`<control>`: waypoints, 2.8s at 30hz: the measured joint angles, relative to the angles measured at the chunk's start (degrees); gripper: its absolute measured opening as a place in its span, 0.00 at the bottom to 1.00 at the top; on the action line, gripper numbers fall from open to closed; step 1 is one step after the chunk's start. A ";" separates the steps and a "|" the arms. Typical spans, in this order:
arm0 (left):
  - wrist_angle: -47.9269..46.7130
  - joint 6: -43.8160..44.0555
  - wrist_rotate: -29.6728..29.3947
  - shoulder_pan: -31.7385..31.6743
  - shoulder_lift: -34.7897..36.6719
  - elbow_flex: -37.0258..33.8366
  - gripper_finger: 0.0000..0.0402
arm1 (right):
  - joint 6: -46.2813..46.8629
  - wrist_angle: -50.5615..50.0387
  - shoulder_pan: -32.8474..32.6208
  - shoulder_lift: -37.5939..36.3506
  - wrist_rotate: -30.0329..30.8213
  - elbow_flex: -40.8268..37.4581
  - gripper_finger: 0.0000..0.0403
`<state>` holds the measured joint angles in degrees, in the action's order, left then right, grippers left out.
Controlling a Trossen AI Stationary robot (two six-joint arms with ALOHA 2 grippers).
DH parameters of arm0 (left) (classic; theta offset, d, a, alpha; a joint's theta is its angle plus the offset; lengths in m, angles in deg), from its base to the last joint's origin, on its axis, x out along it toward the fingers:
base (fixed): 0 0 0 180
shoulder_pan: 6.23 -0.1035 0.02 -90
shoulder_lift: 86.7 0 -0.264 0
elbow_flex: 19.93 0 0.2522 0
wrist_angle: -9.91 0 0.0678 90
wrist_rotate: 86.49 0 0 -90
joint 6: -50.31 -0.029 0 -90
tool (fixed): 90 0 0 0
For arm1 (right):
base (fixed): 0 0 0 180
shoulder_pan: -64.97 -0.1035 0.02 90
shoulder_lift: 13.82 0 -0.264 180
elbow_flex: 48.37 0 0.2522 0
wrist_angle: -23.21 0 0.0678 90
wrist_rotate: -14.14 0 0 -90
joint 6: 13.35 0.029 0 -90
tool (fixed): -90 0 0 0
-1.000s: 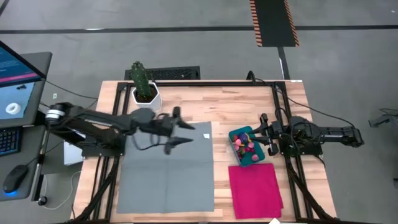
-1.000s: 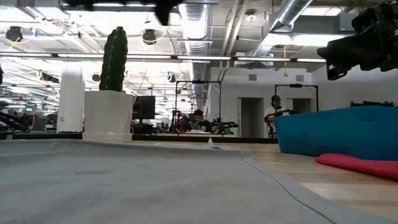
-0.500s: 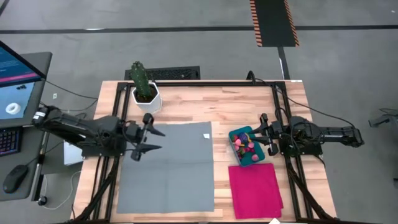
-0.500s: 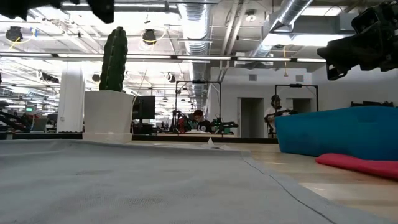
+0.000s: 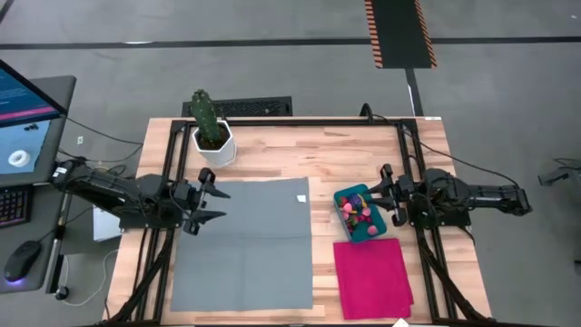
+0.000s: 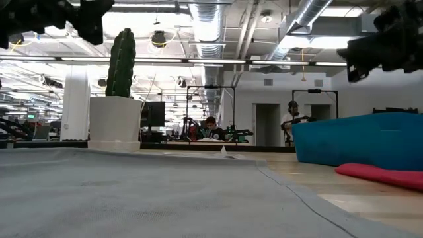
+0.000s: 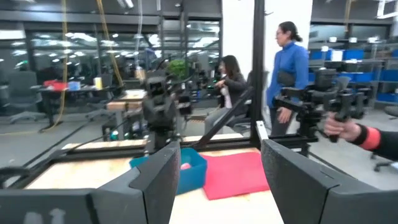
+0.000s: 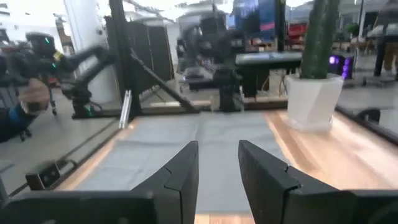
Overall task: Pick and placing Produce into tupperware
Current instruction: Return to Home Position
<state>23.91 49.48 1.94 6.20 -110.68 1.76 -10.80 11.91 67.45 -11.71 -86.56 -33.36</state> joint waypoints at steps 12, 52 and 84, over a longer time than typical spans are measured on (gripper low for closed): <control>-17.89 1.45 -0.41 -0.02 16.66 0.00 0.53 | -2.54 -5.67 -0.11 -2.03 -3.37 4.38 0.34; -27.03 0.30 -3.76 0.04 23.73 0.08 0.53 | -5.76 0.36 1.44 -1.63 -1.10 -0.87 0.34; -51.05 11.75 -14.86 0.03 23.21 0.08 0.53 | -6.01 0.00 3.30 -1.38 0.31 -0.89 0.34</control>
<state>-27.14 61.23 -12.92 6.23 -87.47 1.84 -16.81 11.91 70.75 -13.09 -86.25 -34.25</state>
